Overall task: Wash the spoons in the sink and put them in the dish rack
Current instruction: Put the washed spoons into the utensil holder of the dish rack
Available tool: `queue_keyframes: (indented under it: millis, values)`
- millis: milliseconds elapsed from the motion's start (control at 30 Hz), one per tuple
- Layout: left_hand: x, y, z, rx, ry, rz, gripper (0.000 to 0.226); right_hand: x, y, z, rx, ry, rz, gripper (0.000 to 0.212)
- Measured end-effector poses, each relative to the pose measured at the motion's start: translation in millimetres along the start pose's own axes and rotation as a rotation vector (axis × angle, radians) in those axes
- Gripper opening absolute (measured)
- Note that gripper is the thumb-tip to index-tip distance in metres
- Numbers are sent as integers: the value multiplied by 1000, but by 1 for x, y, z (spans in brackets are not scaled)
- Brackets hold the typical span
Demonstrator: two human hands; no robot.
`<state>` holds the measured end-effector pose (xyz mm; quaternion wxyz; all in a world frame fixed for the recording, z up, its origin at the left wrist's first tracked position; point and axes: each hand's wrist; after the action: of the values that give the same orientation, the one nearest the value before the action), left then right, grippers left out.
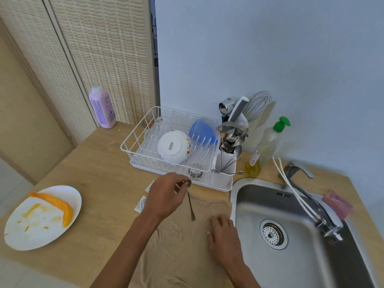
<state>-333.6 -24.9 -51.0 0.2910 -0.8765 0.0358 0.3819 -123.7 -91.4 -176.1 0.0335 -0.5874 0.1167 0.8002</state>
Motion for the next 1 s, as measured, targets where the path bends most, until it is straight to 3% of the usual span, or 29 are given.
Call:
queue_keyframes:
  millis: [67,200,333,433,633,800,900,1000]
  values:
    - [-2,-2,-3,37,-34,-29,10,-2,-1,-2,-6,-1,24,41]
    - [5,1,-7,69,-118,70,12,-4,-2,-4,-8,-5,47,42]
    - [4,0,-11,69,-105,9,26,-2,-5,-5,-12,-7,64,44]
    - [2,-4,-11,85,-130,90,30,0,-5,-7,-14,-17,54,44]
    - [-7,-10,-5,18,-69,246,17,9,-5,-10,-16,-35,27,47]
    - [-17,-15,2,-58,-65,203,15,27,2,-14,-43,-86,-98,48]
    - [-29,-26,2,-78,-39,114,16,42,13,-17,-22,-108,-115,60]
    - [-45,-40,-1,-97,28,3,13,49,17,-18,-7,-106,-145,58]
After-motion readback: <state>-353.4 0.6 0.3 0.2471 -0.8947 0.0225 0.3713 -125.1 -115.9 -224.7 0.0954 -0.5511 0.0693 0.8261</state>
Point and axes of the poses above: each hand's wrist, its own y-axis away from the middle knuckle, its own x-axis out of the palm, z = x × y, and after that the axes turned 15 degrees about x, right-handed
